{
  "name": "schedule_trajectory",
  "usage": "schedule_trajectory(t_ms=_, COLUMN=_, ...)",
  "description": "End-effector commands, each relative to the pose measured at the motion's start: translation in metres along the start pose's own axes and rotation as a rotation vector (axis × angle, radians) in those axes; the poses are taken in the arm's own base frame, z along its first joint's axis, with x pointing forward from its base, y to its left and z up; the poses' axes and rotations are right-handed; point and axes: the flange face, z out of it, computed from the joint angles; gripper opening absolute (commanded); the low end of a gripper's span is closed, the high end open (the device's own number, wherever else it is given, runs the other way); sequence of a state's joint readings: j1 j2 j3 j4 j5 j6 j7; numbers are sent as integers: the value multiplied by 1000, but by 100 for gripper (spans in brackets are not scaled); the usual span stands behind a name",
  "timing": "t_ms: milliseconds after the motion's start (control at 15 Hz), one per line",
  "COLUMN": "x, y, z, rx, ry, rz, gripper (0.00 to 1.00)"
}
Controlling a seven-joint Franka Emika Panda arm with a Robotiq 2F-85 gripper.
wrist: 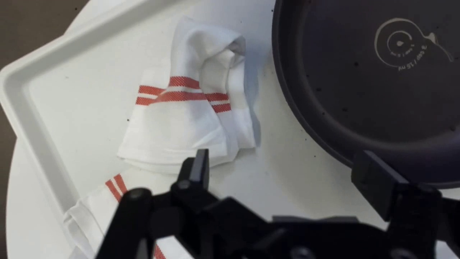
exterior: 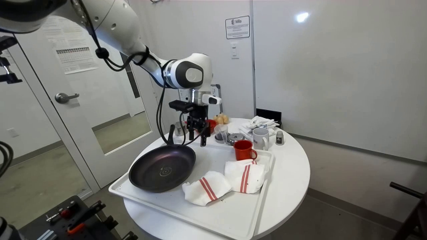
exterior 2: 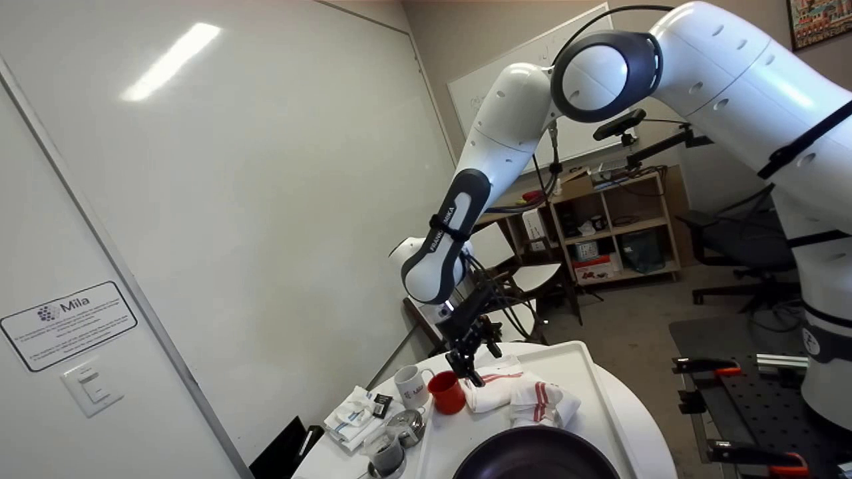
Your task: Move the red cup to the right.
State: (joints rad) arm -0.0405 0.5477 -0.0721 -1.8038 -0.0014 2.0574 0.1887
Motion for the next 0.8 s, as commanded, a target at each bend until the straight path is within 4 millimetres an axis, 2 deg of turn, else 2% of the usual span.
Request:
schedule_trajectory(t_ms=0, x=-49, y=7, z=10, rx=-7, ry=64, rz=-44, gripper=100)
schedule_trajectory(t_ms=333, x=-98, y=11, z=45, rx=9, ry=89, rz=-155, gripper=100)
schedule_trajectory(t_ms=600, x=-124, y=17, z=61, rx=17, ry=70, rz=-278, gripper=100)
schedule_trajectory(t_ms=667, x=-105, y=11, z=63, rx=13, ry=50, rz=-215, gripper=100)
schedule_trajectory(t_ms=733, x=-108, y=12, z=65, rx=14, ry=45, rz=-220, gripper=100)
